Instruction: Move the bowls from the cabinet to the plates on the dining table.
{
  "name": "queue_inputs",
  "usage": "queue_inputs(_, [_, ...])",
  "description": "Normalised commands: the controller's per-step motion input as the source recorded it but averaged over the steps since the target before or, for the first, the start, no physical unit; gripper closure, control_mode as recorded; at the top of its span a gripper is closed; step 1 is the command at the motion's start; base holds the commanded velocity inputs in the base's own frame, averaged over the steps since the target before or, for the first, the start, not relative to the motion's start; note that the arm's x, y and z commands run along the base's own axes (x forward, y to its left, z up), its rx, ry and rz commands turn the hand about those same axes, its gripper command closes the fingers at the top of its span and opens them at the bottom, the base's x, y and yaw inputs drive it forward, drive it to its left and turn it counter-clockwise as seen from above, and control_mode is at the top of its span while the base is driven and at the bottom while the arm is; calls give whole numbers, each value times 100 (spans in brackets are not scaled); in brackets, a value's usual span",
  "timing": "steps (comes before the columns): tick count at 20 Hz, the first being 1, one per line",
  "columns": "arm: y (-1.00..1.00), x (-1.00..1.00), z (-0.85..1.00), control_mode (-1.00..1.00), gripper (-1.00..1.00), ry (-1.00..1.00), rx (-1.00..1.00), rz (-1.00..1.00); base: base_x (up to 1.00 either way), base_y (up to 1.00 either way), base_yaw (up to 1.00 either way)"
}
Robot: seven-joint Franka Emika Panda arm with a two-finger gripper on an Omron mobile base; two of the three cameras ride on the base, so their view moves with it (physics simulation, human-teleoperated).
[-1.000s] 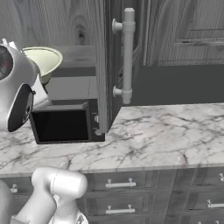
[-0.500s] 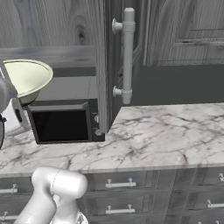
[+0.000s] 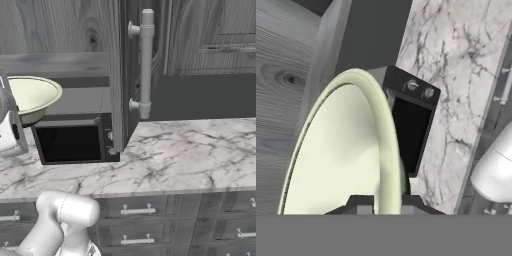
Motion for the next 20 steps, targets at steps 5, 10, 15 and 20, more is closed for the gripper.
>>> queue_inputs(5, [0,0,0,-100,100,0,0,0,0,0,0])
queue_inputs(10, [0,0,0,-100,100,0,0,0,0,0,0])
queue_inputs(15, [0,0,0,100,100,0,0,0,-1,0,0])
queue_inputs(20, [0,0,0,100,100,0,0,0,-66,0,0])
